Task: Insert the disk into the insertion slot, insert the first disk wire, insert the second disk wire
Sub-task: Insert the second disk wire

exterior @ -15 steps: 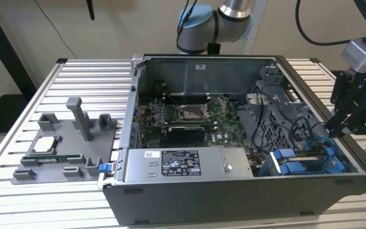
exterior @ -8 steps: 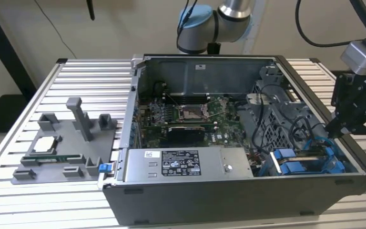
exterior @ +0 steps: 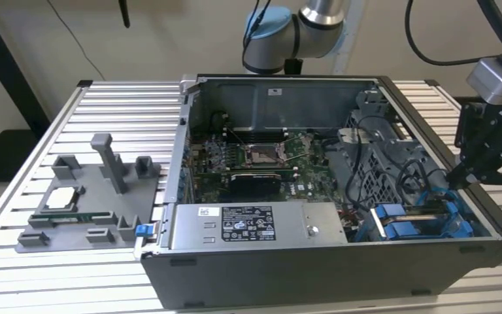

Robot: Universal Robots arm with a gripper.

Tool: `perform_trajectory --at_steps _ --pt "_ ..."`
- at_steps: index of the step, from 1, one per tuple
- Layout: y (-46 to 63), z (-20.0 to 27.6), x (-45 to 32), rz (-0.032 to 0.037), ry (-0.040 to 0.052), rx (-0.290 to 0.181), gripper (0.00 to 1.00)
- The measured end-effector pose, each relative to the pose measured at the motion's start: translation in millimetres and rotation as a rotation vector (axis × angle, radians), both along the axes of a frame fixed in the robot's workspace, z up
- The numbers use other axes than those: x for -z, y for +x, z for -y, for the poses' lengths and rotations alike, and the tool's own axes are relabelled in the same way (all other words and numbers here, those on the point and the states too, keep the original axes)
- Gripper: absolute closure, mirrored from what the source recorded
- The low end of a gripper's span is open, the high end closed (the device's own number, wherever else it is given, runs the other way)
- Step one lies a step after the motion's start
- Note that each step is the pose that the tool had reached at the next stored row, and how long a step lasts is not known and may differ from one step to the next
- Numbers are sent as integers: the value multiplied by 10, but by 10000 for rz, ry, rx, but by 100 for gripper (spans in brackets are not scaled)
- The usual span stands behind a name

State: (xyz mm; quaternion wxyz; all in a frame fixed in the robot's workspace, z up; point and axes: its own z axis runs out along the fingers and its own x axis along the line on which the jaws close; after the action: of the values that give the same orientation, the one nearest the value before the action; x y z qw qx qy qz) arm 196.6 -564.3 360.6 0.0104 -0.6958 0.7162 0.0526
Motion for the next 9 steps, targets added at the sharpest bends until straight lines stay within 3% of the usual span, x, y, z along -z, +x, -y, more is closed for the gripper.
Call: perform_trajectory --at_steps 5,9 --pt "-8 9 -29 0 11 2 100" --pt "-78 8 -73 0 20 27 100"
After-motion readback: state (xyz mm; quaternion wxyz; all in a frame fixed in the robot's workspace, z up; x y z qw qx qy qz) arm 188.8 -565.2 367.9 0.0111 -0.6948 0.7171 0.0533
